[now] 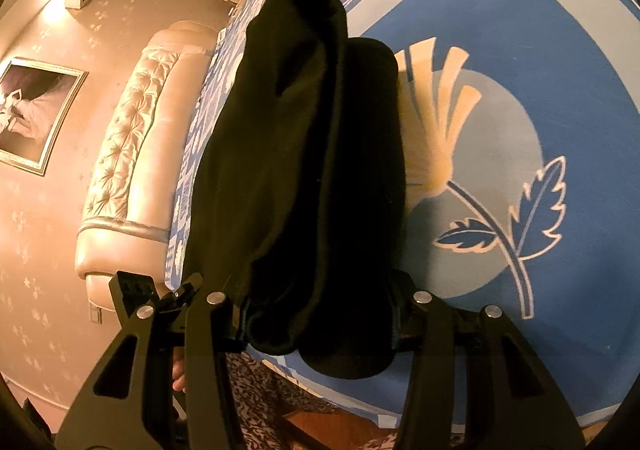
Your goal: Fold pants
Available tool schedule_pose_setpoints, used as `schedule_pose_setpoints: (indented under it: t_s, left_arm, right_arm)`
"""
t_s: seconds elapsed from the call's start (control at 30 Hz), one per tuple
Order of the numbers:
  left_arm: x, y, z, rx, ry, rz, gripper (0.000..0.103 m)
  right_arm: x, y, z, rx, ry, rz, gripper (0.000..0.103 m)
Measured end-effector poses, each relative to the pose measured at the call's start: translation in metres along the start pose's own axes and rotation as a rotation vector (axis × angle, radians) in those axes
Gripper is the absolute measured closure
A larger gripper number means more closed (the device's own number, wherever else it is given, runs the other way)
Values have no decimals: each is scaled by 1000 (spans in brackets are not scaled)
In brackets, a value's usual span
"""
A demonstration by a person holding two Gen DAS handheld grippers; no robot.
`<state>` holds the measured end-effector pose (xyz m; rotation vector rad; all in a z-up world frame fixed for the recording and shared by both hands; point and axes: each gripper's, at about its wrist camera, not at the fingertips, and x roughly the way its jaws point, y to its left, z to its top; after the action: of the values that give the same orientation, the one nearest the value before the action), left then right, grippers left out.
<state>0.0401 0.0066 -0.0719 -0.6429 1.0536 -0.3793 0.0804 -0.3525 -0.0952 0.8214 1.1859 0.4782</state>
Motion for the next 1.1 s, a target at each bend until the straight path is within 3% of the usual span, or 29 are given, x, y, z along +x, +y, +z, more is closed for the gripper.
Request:
schedule_pose_setpoints:
  t_s: [0.37,0.83,1.03,1.1]
  left_arm:
    - [-21,20,1,-34,-45,30,61]
    - [-33,17,-19,-58,-84,48,61]
    - [-34,18,-24,-77,-91,27,61]
    - [-34,21,-24,-90,-82,5,56]
  right_arm:
    - [24,17,3,-36,32,23,57]
    - [28,22,12,-51,33,22,60]
    - [30,23,15,-45,40,29,58]
    - [31,20,15,-25,51,40,54]
